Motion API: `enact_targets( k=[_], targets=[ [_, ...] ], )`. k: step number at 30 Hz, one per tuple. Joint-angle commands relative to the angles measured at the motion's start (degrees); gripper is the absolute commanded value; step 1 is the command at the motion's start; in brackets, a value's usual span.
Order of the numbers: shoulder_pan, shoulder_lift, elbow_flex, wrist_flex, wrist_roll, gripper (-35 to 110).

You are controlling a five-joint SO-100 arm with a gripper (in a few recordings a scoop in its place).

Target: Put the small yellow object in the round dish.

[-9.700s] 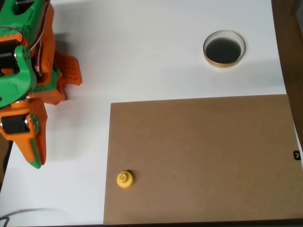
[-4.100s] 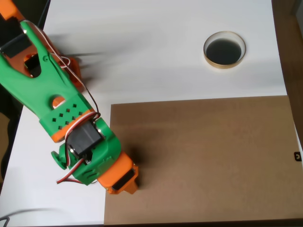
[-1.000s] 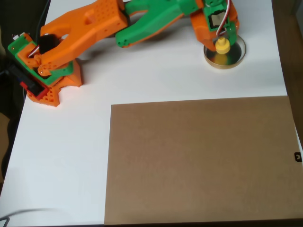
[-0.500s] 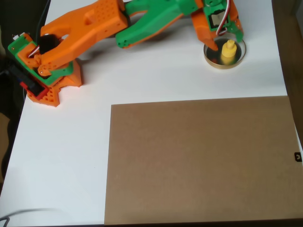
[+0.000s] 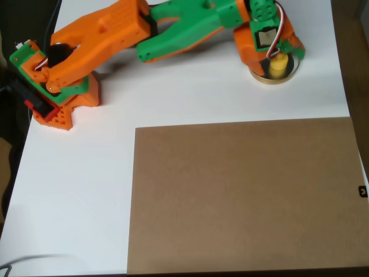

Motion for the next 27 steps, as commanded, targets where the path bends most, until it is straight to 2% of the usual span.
enact_targets(
  k=[1,18,27],
  targets=[
    [0.5,11.6,2.1,0.4,-1.7,27],
    [6.8,33.1,25.8,-0.3,-9.0,26],
    [9.8,57.4,64.8,-14.9,-11.4,26]
  ],
)
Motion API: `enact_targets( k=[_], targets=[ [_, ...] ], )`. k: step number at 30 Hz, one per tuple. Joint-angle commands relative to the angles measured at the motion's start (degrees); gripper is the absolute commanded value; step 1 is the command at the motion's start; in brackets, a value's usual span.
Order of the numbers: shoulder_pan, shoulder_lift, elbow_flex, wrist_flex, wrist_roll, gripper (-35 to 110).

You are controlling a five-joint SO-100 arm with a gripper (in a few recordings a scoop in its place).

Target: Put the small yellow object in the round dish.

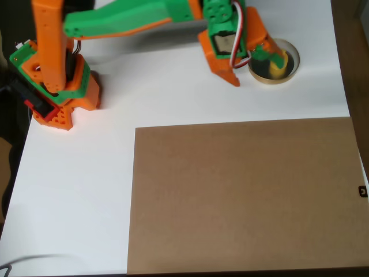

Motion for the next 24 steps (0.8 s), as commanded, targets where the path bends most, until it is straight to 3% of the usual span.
enact_targets(
  k=[1,24],
  targets=[
    [1.5,14.1,11.8,-4.4,-1.0,26],
    [29.4,42.4,43.5,-17.5,5.3,26]
  ],
)
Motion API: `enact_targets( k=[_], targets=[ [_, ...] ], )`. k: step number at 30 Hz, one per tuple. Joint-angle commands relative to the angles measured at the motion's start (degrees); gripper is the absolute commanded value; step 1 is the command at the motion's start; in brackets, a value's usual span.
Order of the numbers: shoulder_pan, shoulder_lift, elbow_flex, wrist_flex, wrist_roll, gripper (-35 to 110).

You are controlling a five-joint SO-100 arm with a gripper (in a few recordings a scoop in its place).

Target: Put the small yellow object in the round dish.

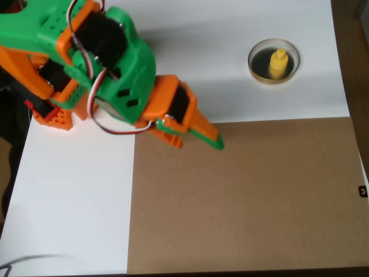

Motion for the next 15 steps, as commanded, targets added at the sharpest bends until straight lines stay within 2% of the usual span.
enact_targets(
  k=[1,15],
  targets=[
    [4.2,6.2,2.9,-2.2,0.2,26],
    [17.9,16.6,13.1,-5.4,3.7,27]
  ],
)
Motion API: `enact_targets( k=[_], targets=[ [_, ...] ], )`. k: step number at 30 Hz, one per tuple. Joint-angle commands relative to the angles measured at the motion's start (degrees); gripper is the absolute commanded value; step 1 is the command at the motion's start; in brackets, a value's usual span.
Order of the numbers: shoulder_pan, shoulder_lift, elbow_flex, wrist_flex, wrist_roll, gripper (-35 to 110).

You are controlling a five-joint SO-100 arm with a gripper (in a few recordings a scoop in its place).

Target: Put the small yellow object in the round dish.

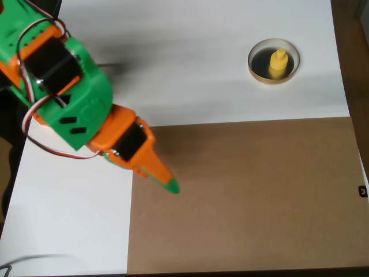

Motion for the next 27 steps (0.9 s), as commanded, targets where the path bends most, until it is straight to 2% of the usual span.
enact_targets(
  k=[1,21,27],
  targets=[
    [3.9,6.2,1.8,-0.4,0.2,27],
    [24.9,19.5,17.8,-6.8,8.9,27],
    [26.9,33.2,27.7,-9.1,8.8,28]
  ],
)
